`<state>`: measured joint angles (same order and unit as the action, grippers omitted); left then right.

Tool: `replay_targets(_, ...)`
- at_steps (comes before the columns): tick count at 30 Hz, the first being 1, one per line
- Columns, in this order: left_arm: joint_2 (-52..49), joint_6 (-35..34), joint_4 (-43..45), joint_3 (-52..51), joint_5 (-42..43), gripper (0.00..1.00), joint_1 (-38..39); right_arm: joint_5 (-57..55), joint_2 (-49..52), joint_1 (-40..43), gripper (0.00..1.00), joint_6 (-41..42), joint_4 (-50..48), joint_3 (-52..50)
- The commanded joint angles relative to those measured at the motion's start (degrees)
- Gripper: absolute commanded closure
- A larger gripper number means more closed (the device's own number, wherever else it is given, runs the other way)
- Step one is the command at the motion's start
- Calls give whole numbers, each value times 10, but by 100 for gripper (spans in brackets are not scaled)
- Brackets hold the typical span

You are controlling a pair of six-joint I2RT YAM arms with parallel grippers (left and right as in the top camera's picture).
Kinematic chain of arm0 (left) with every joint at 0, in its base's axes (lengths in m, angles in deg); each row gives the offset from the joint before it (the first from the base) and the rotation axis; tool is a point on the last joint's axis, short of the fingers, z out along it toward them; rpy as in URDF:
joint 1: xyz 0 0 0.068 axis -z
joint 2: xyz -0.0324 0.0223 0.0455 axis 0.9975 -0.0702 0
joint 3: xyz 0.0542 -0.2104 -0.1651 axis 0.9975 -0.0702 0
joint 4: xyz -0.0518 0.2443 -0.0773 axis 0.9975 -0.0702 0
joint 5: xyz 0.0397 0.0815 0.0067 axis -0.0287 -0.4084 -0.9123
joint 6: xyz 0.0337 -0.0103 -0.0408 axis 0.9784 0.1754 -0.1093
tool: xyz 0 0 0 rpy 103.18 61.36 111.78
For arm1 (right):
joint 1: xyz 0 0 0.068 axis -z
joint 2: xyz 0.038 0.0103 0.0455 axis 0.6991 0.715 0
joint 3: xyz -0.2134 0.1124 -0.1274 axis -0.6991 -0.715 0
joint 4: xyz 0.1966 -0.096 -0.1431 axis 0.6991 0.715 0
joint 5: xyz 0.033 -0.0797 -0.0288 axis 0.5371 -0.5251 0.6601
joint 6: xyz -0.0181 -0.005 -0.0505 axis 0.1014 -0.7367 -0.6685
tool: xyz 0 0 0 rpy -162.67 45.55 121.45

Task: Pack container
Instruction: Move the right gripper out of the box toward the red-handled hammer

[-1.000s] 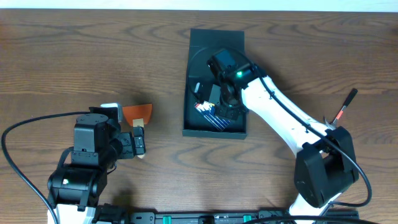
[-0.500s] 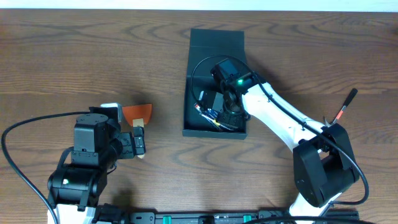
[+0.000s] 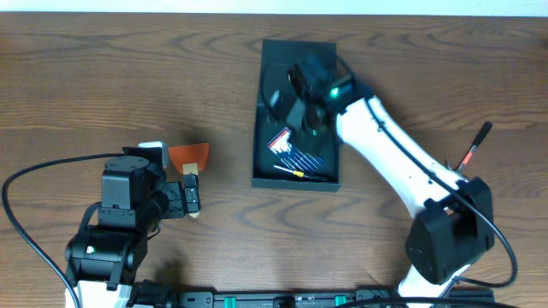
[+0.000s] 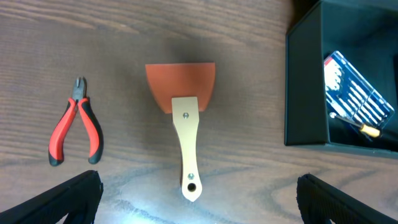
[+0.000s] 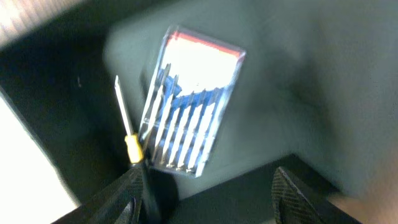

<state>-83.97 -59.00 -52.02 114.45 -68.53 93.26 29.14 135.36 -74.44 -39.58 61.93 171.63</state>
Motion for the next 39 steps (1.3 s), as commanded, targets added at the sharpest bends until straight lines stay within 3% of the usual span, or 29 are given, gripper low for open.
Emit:
replay_targets(1,0,5,1,10,-6,1,1,-61,-5,27,40,104,57,116)
replay_targets(4,0,5,1,10,-6,1,1,-101,-5,79,35,187,148,207)
replay_targets(8,0,5,1,10,-6,2,1,-71,-9,186,32,263,245,292)
replay_targets(13,0,5,1,10,-6,1,1,19,-45,328,30,265,269,306)
replay_targets(18,0,5,1,10,-6,1,1,28,-102,424,30,241,300,279)
replay_targets(25,-1,5,10,10,-6,2,1,50,-269,473,29,222,261,100)
replay_targets(27,-1,5,17,10,-6,2,1,63,-318,478,26,219,233,20)
replay_targets(28,-1,5,21,10,-6,1,1,68,-343,479,18,214,212,-34)
replay_targets(30,-1,5,23,10,-6,1,1,68,-369,479,17,177,178,-116)
replay_targets(34,-1,5,25,10,-6,1,1,9,-372,488,17,132,102,-260)
replay_targets(39,-1,5,25,10,-6,1,1,15,-307,499,14,101,25,-314)
